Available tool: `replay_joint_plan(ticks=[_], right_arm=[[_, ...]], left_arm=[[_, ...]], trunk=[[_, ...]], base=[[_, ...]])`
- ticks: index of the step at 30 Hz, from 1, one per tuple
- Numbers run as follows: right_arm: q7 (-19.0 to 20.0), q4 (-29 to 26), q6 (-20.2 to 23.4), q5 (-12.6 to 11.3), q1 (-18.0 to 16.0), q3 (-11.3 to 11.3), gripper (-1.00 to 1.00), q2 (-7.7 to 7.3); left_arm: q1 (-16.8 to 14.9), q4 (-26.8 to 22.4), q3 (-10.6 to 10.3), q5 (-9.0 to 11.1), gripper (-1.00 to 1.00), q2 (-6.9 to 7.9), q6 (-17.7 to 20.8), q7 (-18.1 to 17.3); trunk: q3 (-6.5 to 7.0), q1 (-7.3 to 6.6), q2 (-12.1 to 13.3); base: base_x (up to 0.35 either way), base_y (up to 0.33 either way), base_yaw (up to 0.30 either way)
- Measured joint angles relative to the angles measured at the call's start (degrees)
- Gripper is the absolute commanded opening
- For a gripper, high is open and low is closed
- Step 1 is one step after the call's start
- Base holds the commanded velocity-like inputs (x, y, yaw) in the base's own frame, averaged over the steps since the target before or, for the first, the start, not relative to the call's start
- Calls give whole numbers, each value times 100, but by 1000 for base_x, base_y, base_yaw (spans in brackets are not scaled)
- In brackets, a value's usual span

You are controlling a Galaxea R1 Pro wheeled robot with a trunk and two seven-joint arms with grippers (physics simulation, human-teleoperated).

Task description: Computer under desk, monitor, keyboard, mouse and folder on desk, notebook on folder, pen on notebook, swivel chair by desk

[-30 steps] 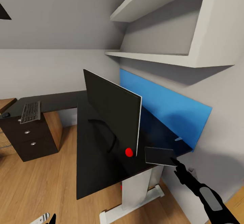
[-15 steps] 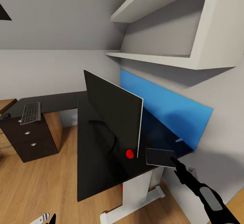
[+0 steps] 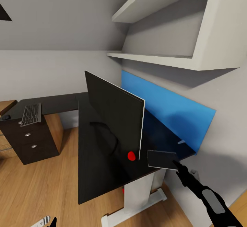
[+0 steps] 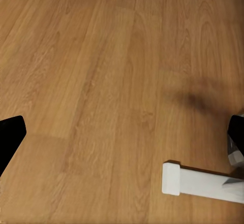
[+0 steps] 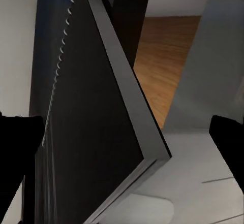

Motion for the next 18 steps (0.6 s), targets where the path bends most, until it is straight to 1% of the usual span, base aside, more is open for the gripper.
replay_joint_plan(ticks=[4,7,18], right_arm=[[13,-15,8,-56,-3,-10,-100,0],[11,-13,3,-22,-1,-7,-100,1],[15,-15,2,-15,-1,-4,-100,-6]], left_arm=[[1,30,5,0,100,0,0,2],[0,36,2,0,100,0,0,6],[0,38,0,0,100,-5,0,7]], trunk=[[1,0,0],[0,0,0],[0,0,0]], base=[[0,0,0],[0,0,0],[0,0,0]])
